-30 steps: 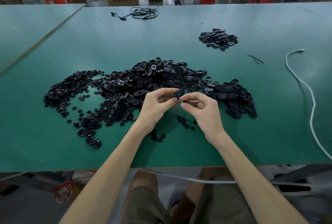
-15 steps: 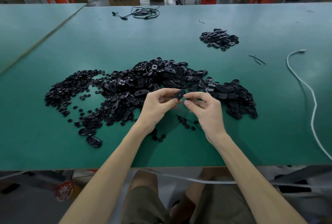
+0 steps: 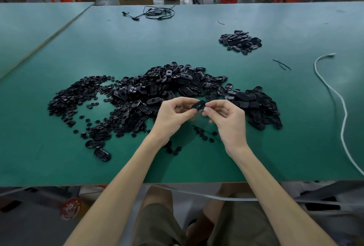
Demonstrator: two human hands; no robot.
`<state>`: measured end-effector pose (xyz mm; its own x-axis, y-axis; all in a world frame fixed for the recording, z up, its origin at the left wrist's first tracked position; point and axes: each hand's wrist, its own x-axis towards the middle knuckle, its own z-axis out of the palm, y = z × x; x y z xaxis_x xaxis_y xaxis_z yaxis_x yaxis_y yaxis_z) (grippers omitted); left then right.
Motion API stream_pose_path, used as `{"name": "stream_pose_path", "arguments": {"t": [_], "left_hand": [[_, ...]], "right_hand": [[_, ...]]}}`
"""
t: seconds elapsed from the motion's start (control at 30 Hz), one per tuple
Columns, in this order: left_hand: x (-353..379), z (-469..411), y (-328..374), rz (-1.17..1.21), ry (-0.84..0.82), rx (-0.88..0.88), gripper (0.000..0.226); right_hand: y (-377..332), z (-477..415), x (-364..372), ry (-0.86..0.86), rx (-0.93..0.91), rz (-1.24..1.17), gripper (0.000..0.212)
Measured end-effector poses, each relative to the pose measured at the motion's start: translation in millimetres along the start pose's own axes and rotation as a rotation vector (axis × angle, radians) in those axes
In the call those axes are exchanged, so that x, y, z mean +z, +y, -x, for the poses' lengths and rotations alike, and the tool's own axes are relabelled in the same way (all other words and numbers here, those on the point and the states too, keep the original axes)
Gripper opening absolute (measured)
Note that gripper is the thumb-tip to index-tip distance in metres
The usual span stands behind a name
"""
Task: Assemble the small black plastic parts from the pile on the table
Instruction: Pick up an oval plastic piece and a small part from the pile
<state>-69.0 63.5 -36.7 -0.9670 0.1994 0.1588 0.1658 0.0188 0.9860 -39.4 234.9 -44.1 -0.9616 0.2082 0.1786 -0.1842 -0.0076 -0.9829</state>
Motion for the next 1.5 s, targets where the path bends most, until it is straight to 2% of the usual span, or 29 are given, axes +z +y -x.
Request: {"name": "stream_pose_path", "arguments": {"t": [0.8, 1.33, 1.5], "left_hand": [[-1.9, 0.7, 1.2, -0.006, -0.085, -0.004, 0.023], [-2.8, -0.2, -0.1, 0.02, -0.041, 0.004, 0.022], [-4.1, -1.9, -2.8, 0.053, 0.016, -0.005, 0.019]], "right_hand": [[2.6, -0.2, -0.4, 0.025, 0.012, 0.159, 0.007], [-3.2, 2.7, -0.4, -0.037, -0.039, 0.159, 0.012], [-4.4, 3.6, 2.4, -0.084, -0.052, 0.156, 0.023]]}}
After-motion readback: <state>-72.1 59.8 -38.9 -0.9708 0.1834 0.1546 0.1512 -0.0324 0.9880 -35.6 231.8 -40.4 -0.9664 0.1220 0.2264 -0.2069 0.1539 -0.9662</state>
